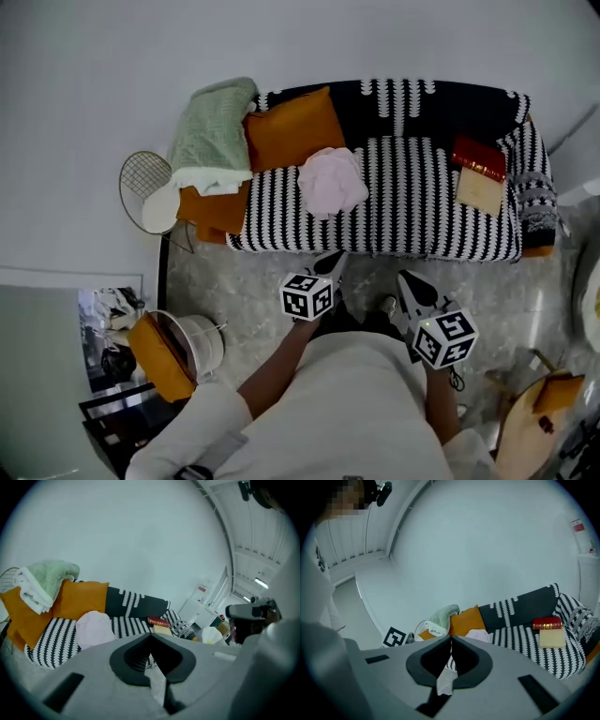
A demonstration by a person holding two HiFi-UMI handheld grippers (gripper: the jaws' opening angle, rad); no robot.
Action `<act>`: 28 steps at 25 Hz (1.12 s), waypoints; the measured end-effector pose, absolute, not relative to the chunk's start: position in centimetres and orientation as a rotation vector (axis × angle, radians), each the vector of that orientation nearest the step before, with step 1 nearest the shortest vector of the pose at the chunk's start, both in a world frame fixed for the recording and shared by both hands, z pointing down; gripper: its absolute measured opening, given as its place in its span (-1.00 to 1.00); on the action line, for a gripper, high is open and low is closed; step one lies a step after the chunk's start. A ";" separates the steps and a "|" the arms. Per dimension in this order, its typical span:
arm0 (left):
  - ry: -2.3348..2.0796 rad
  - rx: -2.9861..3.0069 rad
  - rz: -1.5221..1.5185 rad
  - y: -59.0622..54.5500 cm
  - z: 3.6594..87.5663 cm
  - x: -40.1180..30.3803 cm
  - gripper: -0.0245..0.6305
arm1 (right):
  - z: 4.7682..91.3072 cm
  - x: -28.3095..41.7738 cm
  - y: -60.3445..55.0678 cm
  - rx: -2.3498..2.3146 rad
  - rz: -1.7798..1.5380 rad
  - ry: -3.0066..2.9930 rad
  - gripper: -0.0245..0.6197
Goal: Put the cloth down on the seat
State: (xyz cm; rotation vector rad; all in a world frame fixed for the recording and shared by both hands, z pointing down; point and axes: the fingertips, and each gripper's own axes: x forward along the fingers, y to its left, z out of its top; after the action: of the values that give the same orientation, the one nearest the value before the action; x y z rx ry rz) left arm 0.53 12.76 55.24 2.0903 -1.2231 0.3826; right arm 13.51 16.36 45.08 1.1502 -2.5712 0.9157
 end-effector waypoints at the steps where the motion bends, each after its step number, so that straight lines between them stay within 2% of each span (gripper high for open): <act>1: -1.226 2.111 0.366 13.1 54.0 0.5 -0.89 | 44.9 13.1 16.5 1.137 0.912 -2.580 -0.90; 12: -1.179 2.381 0.193 17.1 40.8 0.0 -0.89 | 40.1 7.0 17.9 1.027 0.741 -2.768 -0.90; 20: -1.086 2.467 0.207 18.8 39.2 -0.6 -0.89 | 38.4 4.1 18.7 1.051 0.669 -2.795 -0.90; 28: -1.049 2.467 0.202 18.8 39.5 -0.6 -0.89 | 38.8 4.1 19.3 1.078 0.669 -2.773 -0.90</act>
State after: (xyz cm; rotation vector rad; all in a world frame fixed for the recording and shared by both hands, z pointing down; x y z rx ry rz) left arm -0.59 18.83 39.52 2.4666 -1.0493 0.2019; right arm 4.13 19.29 38.78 1.0779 -2.7735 0.6688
